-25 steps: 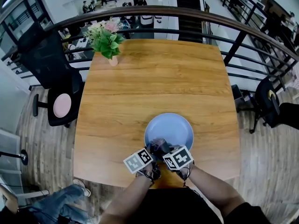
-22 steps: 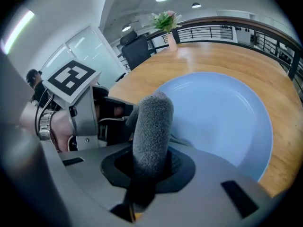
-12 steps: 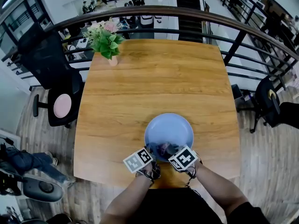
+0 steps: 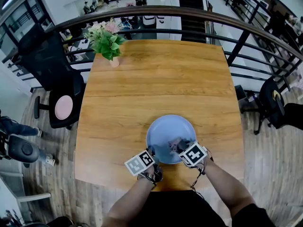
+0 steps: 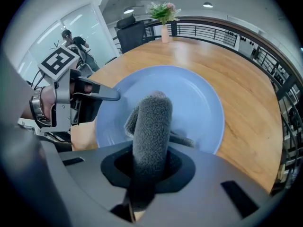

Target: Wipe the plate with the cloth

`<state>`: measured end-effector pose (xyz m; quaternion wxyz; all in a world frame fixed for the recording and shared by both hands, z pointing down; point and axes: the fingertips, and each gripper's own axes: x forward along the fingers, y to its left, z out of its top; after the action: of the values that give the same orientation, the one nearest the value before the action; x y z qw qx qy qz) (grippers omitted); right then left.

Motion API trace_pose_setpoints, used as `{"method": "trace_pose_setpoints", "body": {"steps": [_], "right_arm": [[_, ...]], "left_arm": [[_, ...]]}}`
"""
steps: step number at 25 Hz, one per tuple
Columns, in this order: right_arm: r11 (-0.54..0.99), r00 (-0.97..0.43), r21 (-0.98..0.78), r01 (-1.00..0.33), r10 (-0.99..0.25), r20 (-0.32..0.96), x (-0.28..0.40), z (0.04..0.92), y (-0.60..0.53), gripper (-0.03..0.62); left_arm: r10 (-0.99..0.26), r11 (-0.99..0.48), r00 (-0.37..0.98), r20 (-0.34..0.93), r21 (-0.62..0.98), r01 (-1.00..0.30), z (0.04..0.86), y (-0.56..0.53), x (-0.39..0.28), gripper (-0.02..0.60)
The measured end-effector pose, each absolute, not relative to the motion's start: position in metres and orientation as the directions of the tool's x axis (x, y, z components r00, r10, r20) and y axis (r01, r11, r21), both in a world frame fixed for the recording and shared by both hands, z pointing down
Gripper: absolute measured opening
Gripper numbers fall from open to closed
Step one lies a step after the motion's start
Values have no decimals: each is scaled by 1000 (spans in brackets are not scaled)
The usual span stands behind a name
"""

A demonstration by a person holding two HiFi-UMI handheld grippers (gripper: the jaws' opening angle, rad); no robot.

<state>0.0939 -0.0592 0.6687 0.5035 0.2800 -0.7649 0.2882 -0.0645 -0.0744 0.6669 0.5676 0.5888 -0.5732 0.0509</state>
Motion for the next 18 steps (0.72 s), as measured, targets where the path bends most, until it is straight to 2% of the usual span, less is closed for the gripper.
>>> {"method": "trace_pose_setpoints", "body": {"steps": [13, 18], "right_arm": [[600, -277, -79, -796, -246, 929, 124, 667, -116, 72], [556, -265, -34, -831, -340, 902, 125, 662, -139, 72]], "left_arm": [[-619, 297, 337, 709, 609, -735, 668, -73, -64, 29], [-621, 296, 334, 709, 606, -738, 668, -73, -65, 29]]}}
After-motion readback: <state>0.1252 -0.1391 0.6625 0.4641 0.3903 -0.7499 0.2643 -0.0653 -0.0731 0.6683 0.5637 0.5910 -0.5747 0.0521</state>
